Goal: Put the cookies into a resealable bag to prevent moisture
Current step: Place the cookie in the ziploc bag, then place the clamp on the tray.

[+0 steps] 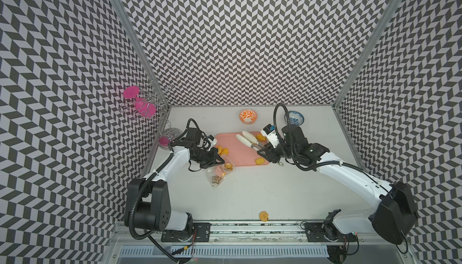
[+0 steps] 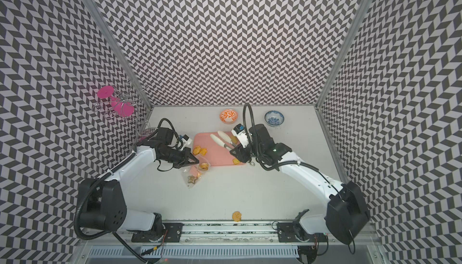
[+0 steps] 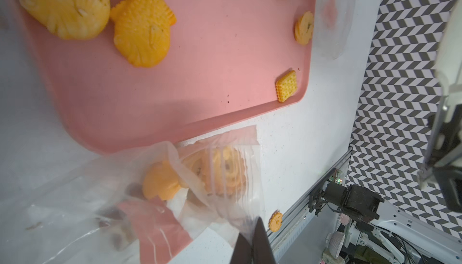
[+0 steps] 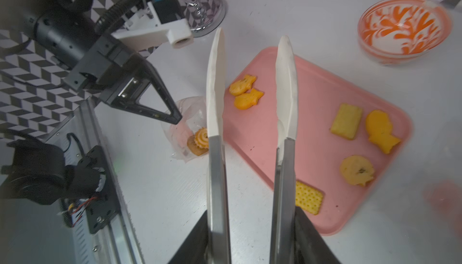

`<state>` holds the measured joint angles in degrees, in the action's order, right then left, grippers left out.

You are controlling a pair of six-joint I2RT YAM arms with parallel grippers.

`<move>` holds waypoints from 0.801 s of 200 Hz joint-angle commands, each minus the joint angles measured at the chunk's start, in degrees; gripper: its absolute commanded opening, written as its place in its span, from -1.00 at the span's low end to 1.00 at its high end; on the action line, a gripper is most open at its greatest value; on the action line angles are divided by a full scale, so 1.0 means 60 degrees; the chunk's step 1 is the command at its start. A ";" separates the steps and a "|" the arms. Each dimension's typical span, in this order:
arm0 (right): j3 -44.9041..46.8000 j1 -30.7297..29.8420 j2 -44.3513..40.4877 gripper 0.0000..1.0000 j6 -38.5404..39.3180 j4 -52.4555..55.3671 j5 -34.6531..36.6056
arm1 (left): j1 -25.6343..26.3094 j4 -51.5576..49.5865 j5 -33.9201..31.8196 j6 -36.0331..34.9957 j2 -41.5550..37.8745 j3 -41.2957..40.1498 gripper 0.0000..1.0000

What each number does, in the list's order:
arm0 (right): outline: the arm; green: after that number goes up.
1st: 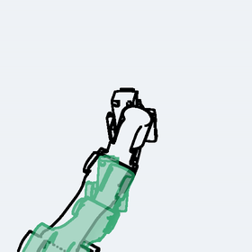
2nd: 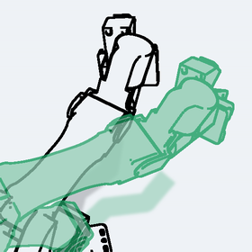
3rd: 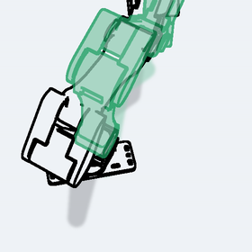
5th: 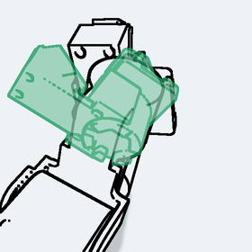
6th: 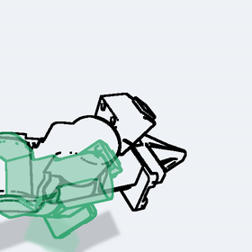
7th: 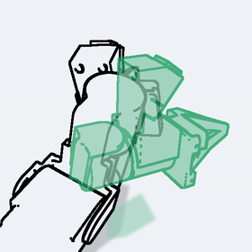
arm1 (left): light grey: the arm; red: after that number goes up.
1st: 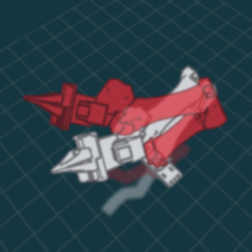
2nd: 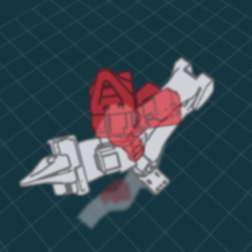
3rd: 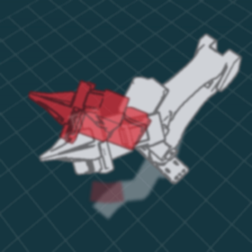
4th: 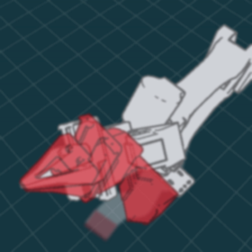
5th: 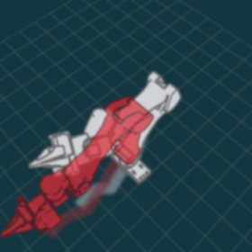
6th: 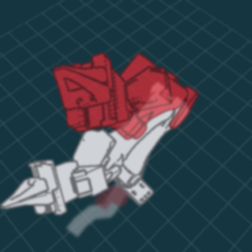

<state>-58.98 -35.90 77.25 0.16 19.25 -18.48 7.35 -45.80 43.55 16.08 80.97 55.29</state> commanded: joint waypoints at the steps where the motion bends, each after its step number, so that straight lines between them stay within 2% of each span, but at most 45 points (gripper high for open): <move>1: 0.0498 -0.0101 0.0314 -0.07 0.0642 -0.0678 0.0944 | 0.0049 0.0245 0.0514 0.0547 -0.0576 -0.0140 -1.00; 13: 0.0599 -0.0187 0.0689 -0.07 0.0765 -0.0869 0.1409 | 0.0092 0.0581 0.0506 0.1025 -0.0910 -0.0339 -1.00; 37: 0.1254 -0.0856 0.1261 -0.08 0.0867 -0.2601 0.2768 | 0.0126 0.2590 0.1188 0.3519 -0.2006 -0.1378 -1.00; 64: 0.1402 -0.1207 0.2090 -0.04 0.0715 -0.3217 0.3766 | 0.0196 0.4243 0.0873 0.5525 -0.3092 -0.2204 -1.00; 102: 0.1634 -0.1384 0.2821 0.06 0.0849 -0.4077 0.4073 | 0.0042 0.6671 0.0558 0.7993 -0.4102 -0.4250 -1.00; 135: 0.1419 -0.1478 0.3549 0.30 0.1105 -0.4121 0.3580 | -0.0281 0.7785 0.0515 0.8960 -0.4249 -0.5334 -1.00; 160: 0.1617 -0.1567 0.3245 0.53 0.1214 -0.4183 0.3402 | -0.0323 0.7822 0.0378 0.9045 -0.4453 -0.5494 -1.00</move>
<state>-48.90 -44.40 98.41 6.09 -0.71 2.98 5.93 -5.02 46.59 65.63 56.14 22.50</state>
